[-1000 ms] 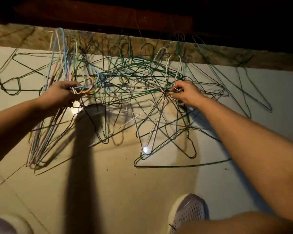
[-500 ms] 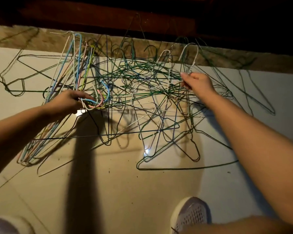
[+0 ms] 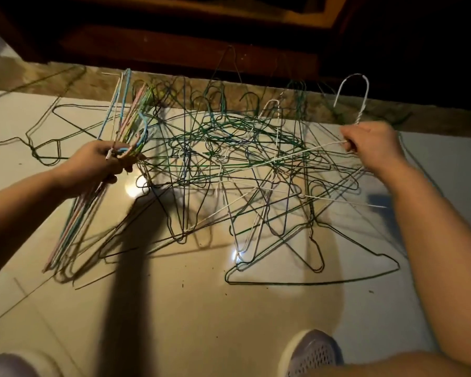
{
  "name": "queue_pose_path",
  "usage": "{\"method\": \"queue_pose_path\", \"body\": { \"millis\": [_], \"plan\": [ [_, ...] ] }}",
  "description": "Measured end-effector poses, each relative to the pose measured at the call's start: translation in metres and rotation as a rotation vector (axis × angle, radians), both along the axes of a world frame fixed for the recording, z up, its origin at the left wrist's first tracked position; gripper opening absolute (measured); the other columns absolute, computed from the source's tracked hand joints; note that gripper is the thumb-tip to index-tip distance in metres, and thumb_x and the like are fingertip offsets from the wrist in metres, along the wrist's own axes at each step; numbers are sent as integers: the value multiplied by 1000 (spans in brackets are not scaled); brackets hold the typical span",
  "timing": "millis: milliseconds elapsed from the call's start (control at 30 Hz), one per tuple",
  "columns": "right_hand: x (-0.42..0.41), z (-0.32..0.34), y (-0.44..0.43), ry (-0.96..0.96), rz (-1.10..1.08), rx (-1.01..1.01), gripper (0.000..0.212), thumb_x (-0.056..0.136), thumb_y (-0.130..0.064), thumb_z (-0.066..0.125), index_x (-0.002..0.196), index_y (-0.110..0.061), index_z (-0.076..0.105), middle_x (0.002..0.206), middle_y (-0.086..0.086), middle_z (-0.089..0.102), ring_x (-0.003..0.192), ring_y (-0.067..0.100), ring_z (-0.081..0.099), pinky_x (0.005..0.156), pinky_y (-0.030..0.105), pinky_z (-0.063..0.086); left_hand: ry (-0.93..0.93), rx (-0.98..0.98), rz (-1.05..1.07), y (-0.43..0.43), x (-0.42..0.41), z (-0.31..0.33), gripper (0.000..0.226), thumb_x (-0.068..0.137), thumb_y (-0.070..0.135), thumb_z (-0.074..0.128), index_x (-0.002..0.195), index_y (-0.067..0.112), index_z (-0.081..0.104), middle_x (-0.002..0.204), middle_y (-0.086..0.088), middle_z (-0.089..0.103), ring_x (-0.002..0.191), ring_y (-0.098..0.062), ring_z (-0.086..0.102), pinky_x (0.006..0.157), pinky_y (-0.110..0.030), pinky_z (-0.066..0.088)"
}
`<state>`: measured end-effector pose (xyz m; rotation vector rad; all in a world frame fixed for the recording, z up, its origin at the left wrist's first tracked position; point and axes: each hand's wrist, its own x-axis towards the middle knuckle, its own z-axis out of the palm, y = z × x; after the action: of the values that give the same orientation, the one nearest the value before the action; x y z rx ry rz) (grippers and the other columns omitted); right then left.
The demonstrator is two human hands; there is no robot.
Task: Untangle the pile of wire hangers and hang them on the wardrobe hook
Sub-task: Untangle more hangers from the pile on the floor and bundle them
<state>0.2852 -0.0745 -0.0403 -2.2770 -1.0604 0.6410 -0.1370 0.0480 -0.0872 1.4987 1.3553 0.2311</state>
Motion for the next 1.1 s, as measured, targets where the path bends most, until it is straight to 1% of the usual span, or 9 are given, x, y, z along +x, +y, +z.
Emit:
{"method": "queue_pose_path", "body": {
  "millis": [67, 233, 400, 533, 633, 767, 867, 1000, 1100],
  "plan": [
    [-2, 15, -4, -59, 27, -32, 36, 86, -28, 53, 53, -14, 54, 54, 8, 45, 53, 19, 38, 58, 30, 29, -37, 4, 5, -5, 2, 8, 45, 91, -4, 47, 79, 30, 74, 75, -10, 55, 61, -14, 43, 41, -12, 39],
    [-18, 60, -13, -171, 109, -119, 40, 90, -34, 51, 56, -13, 58, 53, 7, 45, 54, 22, 40, 57, 32, 30, -67, 59, 31, -13, 13, 26, 28, 93, 0, 46, 88, 21, 64, 83, -10, 55, 67, -15, 43, 57, -28, 34],
    [-50, 90, -25, -246, 183, -232, 43, 93, -41, 46, 62, -17, 63, 69, 7, 58, 63, 22, 49, 64, 32, 36, -36, 107, 86, -17, 34, 40, 20, 93, 8, 49, 105, 13, 64, 88, -11, 61, 64, -16, 46, 52, -23, 40],
    [-65, 113, -44, -241, 173, -218, 42, 94, -43, 46, 64, -19, 64, 71, 8, 60, 66, 22, 51, 63, 31, 37, -107, 123, 140, -29, 57, 62, 13, 93, 18, 51, 86, 22, 61, 79, 0, 58, 65, -14, 46, 58, -26, 37],
    [-76, 132, -58, -255, 225, -217, 39, 95, -42, 45, 66, -20, 61, 67, 4, 56, 62, 18, 49, 58, 28, 34, -157, 106, 126, -38, 68, 79, 11, 94, 20, 51, 95, 17, 62, 79, -1, 57, 66, -11, 44, 56, -24, 37],
    [-86, 155, -80, -173, 243, -169, 30, 97, -33, 43, 91, -20, 69, 59, -2, 51, 55, 13, 46, 57, 29, 35, -266, 72, 129, -50, 81, 103, 7, 93, 19, 53, 92, 16, 59, 79, -3, 56, 63, -10, 44, 55, -22, 38],
    [-85, 177, -103, -132, 194, -91, 28, 98, -29, 42, 88, -22, 67, 55, -2, 48, 42, 3, 42, 50, 26, 32, -337, 57, 144, -56, 91, 120, 5, 92, 17, 54, 91, 15, 58, 78, -4, 57, 56, -7, 44, 47, -16, 40],
    [-83, 210, -131, -100, 178, -23, 29, 99, -27, 39, 87, -23, 65, 58, 0, 49, 51, 10, 42, 53, 26, 34, -461, 13, 183, -65, 110, 136, 11, 93, 11, 52, 83, 16, 55, 76, -3, 57, 50, -5, 51, 42, -12, 42],
    [-82, 229, -141, -49, 99, 125, 29, 99, -25, 39, 88, -19, 65, 58, 0, 48, 51, 9, 40, 50, 22, 34, -580, -51, 202, -73, 125, 143, 16, 93, 2, 48, 83, 13, 54, 76, -7, 54, 62, -12, 53, 45, -14, 48]
  ]
}}
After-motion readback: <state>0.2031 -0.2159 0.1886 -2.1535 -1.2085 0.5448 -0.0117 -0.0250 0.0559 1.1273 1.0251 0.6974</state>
